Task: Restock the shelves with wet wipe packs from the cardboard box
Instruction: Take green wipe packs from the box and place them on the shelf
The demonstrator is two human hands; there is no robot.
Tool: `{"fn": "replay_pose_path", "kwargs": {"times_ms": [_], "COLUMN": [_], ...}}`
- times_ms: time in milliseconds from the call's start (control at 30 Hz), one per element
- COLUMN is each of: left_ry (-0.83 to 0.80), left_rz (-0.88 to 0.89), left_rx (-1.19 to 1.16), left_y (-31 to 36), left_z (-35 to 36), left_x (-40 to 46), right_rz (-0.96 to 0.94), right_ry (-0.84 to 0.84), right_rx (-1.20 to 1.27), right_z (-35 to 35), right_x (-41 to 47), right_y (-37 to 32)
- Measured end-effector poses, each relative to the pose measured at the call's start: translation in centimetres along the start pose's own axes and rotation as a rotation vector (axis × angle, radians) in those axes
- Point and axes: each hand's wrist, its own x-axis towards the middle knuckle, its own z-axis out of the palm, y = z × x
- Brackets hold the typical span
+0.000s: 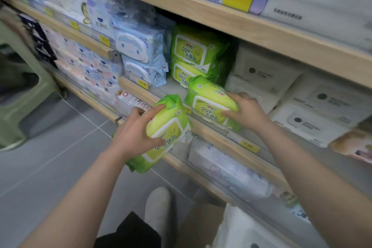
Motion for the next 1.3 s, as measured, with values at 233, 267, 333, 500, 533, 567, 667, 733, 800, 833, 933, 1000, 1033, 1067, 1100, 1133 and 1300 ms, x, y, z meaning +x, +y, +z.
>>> {"fn": "replay_pose_path", "kwargs": {"times_ms": [233, 267, 333, 500, 533, 567, 667, 733, 800, 833, 933, 1000, 1033, 1067, 1100, 1133, 1300], "left_ry": [0.002, 0.0, -0.002, -0.005, -0.01, -0.016, -0.03, -0.043, -0.071, -0.09, -0.153, -0.195, -0.212, -0.226, -0.229, -0.219, 0.025], "left_rz": [-0.06, -0.074, -0.099, -0.119, -0.122, -0.12, -0.085, -0.062, -0.018, 0.016, 0.102, 0.124, 0.128, 0.131, 0.128, 0.127, 0.012], "left_rx": [-0.04, -0.044, -0.049, -0.057, -0.06, -0.065, -0.105, -0.159, -0.217, -0.247, -0.336, -0.384, -0.402, -0.418, -0.434, -0.45, -0.583], "left_y": [-3.2, -3.6, -4.2, -4.7, -4.5, -4.3, -3.3, -2.5, -1.3, -0.6, 1.7, 3.0, 3.5, 3.8, 4.1, 4.2, 4.2], "left_z": [-0.7, -0.8, -1.0, -1.2, -1.2, -1.2, -1.2, -1.4, -1.6, -1.7, -2.0, -2.1, -2.1, -2.0, -1.9, -1.8, -2.1], "left_x": [-0.5, -0.6, -0.8, -0.8, -0.8, -0.7, -0.7, -0.5, -0.4, -0.4, -0.6, -1.1, -1.3, -1.5, -1.6, -1.7, -1.3], "right_rz": [-0.032, -0.035, -0.038, -0.002, 0.002, 0.0, -0.051, -0.159, -0.247, -0.237, -0.107, -0.072, -0.068, -0.055, -0.036, -0.016, 0.108], "right_ry": [-0.023, -0.026, -0.023, -0.031, -0.052, -0.082, -0.076, 0.019, -0.016, -0.098, -0.415, -0.525, -0.537, -0.517, -0.462, -0.402, -0.108], "right_rx": [-0.029, -0.027, -0.028, -0.037, -0.038, -0.032, 0.095, 0.197, 0.349, 0.453, 0.796, 0.968, 1.037, 1.082, 1.104, 1.118, 1.207], "right_z": [1.8, 2.2, 2.9, 3.8, 3.9, 3.9, 2.7, 1.4, 0.6, 0.7, 1.5, 1.9, 1.8, 1.7, 1.7, 1.7, 1.0], "right_x": [5.5, 6.1, 7.2, 8.6, 8.7, 8.6, 7.5, 4.9, 1.1, -0.7, -4.4, -5.7, -6.5, -7.2, -7.7, -8.2, -9.5], "right_y": [-7.6, -8.4, -9.9, -11.6, -11.6, -11.5, -11.2, -10.9, -10.3, -9.8, -8.1, -6.9, -6.7, -6.6, -6.4, -6.3, -5.9]}}
